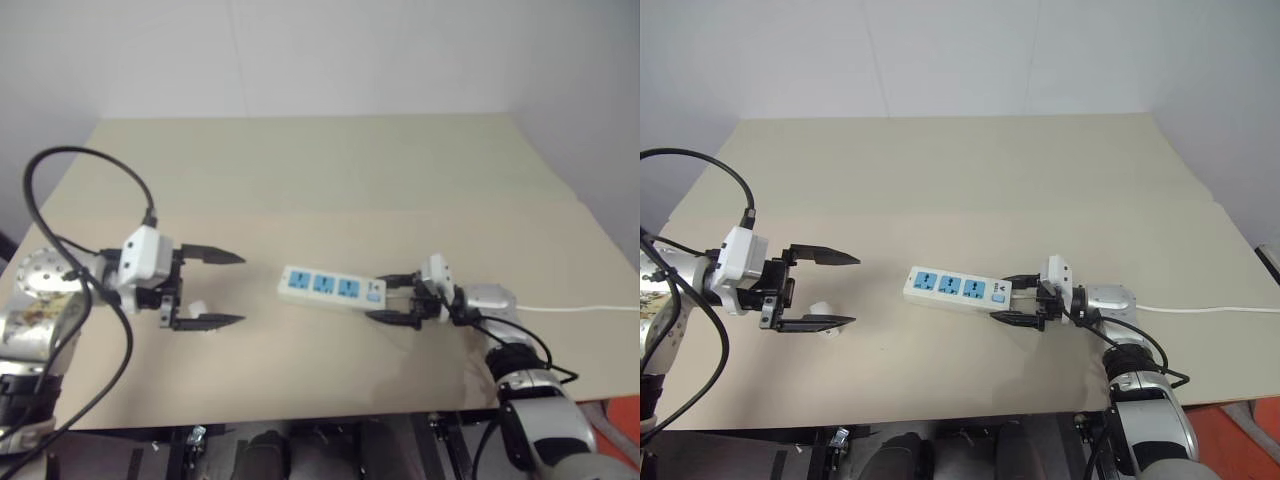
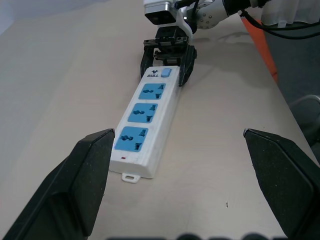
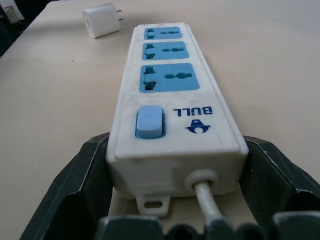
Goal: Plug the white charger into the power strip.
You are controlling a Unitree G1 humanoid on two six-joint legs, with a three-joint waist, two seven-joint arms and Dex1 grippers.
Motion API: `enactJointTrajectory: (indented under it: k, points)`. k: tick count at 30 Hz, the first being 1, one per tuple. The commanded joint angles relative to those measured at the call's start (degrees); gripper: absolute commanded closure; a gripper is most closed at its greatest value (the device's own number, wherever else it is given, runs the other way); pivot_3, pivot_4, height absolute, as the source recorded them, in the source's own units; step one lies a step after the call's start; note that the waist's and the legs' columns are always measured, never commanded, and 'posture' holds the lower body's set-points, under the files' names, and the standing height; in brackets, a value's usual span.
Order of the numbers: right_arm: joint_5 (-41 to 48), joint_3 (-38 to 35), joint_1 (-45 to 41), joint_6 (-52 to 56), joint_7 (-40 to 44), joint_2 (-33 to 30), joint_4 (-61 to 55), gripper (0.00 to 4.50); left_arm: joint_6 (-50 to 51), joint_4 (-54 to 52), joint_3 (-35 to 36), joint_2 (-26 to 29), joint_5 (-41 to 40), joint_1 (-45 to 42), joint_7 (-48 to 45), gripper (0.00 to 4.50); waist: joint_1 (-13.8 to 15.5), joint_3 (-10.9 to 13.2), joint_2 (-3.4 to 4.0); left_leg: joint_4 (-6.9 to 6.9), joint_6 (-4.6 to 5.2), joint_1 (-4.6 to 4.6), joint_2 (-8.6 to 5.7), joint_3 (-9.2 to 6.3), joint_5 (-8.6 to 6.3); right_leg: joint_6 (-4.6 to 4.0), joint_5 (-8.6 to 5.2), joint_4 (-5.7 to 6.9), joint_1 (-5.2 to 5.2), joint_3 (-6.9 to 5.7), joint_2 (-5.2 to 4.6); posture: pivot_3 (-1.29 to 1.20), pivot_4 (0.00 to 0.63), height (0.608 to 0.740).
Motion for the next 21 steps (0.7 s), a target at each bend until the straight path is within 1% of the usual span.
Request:
enactJointTrajectory:
  k: [1,5,8,11,15,17,19,21]
  points:
    - [3.3,-0.8,3.2,1.2,4.0,-2.3,-7.6,1.05,-1.7,-0.5,1.3,0.6,0.2,-0.3,0.1,0.00,0.1,0.0,0.00,-0.01,0.00,-0.01,0.00,0.00,0.00,0.00,0.00,0.00,0.00,0.00,0.00,0.00,0.150,0.740]
    - [4.2,0.2,7.5,2.7,4.9,-4.1,-14.9,1.05,-2.5,0.6,0.6,0.8,0.9,-1.4,-0.7,0.00,0.2,0.0,0.00,0.00,0.00,-0.02,-0.02,0.01,0.00,0.00,0.00,-0.02,0.01,0.00,-0.03,0.00,0.150,0.740]
    - [4.1,0.8,10.2,3.2,3.5,-4.1,-18.2,1.05,-3.2,1.3,-1.2,1.0,2.2,-3.4,-1.8,0.00,0.2,0.0,0.00,0.00,0.00,0.00,-0.01,0.00,0.00,0.00,0.00,-0.01,0.01,0.00,-0.02,0.00,0.150,0.740]
    - [2.9,1.5,11.2,2.7,2.0,-3.5,-18.3,1.05,-5.9,3.4,-4.4,2.4,5.7,-6.7,-4.6,0.00,0.1,0.0,0.00,0.02,0.00,0.01,-0.03,0.02,0.00,0.00,0.00,0.00,0.03,0.00,-0.02,0.00,0.150,0.740]
    - [1.5,2.6,10.7,2.8,0.7,-2.8,-16.5,1.05,-14.6,8.4,-11.4,4.9,14.8,-14.8,-9.7,0.00,0.0,0.0,0.00,0.01,0.00,0.05,-0.03,0.04,0.00,0.00,0.00,0.01,0.04,0.02,0.03,0.00,0.150,0.740]
    - [1.3,3.1,10.2,3.2,0.9,-2.7,-15.6,1.05,-18.1,11.2,-16.8,7.9,15.7,-18.8,-10.8,0.00,-0.2,0.0,0.00,0.01,0.00,0.07,-0.03,0.07,0.00,0.00,0.00,0.00,0.05,0.06,0.04,0.00,0.150,0.740]
    - [1.1,3.7,9.5,3.3,1.1,-2.6,-14.8,1.05,-24.2,14.1,-24.3,11.8,14.9,-23.9,-11.0,0.00,-0.3,0.0,0.00,0.02,0.00,0.06,-0.02,0.07,0.00,0.00,0.00,0.03,0.04,0.11,0.07,0.00,0.150,0.740]
    - [0.6,4.5,8.7,3.2,1.4,-2.5,-14.0,1.05,-31.5,15.7,-34.8,15.8,11.7,-31.5,-11.0,0.00,-0.2,0.0,-0.04,0.02,0.01,0.06,-0.01,0.06,0.00,0.01,0.00,0.03,0.03,0.14,0.09,0.00,0.150,0.740]
